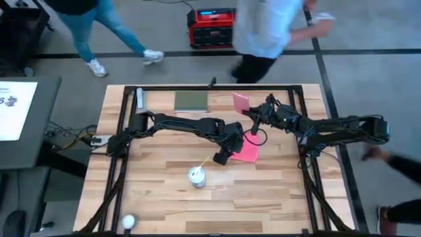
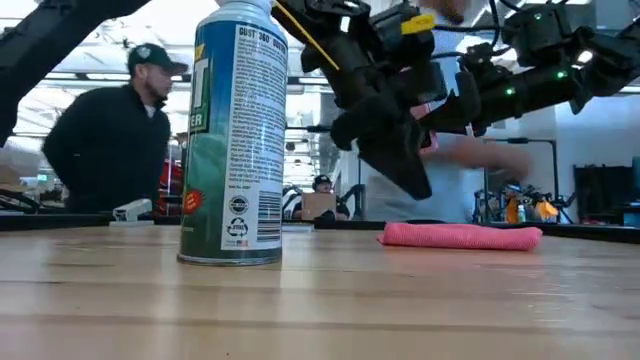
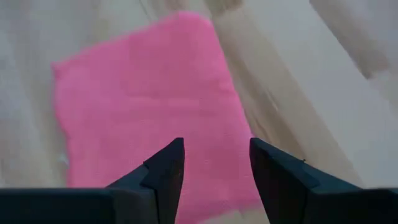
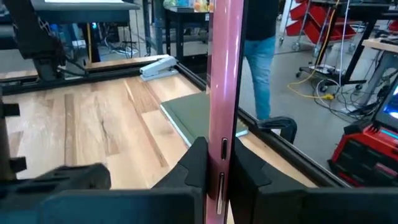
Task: Apply microfiber cloth
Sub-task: Wipe the back of the pink cellphone with the pink microfiber towel
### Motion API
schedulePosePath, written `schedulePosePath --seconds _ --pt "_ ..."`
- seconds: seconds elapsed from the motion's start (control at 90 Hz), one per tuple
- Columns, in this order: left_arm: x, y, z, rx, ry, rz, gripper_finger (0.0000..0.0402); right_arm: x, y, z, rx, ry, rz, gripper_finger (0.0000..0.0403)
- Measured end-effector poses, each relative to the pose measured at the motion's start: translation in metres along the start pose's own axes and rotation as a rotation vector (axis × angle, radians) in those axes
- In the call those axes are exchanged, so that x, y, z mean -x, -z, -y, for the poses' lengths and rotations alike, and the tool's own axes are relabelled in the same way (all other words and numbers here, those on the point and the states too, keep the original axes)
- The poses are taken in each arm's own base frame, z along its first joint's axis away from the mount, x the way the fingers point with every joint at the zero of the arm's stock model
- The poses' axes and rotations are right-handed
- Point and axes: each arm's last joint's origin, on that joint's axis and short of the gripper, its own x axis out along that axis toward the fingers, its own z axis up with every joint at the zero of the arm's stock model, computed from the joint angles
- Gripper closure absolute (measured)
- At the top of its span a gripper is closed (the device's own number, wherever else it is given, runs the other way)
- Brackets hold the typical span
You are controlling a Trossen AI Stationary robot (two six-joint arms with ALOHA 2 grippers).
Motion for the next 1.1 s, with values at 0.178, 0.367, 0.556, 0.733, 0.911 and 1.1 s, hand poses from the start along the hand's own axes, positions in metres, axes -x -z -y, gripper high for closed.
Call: schedulePosePath --seconds 0.178,0.367,0.556,0.733,0.911,1.1 --pt "-0.008 0.002 0.0 0.011 0.003 -0.007 0.0241 0.0 -0.001 0.0 -0.001 -0.001 0.006 0.0386" --pt "-0.028 0.012 0.001 0.018 0.023 -0.046 0.0241 0.0 0.0 0.0 0.0 -0.002 -0.001 0.0386" --pt "-0.052 0.021 0.002 0.013 0.02 -0.062 0.0248 0.0 0.0 -0.001 0.0 -0.005 0.0 0.0386" --pt "-0.065 0.026 0.005 -0.014 0.016 -0.089 0.0341 0.0 0.0 -0.002 -0.002 -0.014 0.001 0.0386" --pt "-0.052 0.019 0.0 -0.007 -0.066 -0.086 0.0398 0.001 0.0 -0.003 -0.002 -0.016 0.001 0.0386" --pt "-0.022 0.01 -0.006 -0.013 -0.182 -0.108 0.04 0.001 0.0 -0.005 0.0 -0.027 0.002 0.0386"
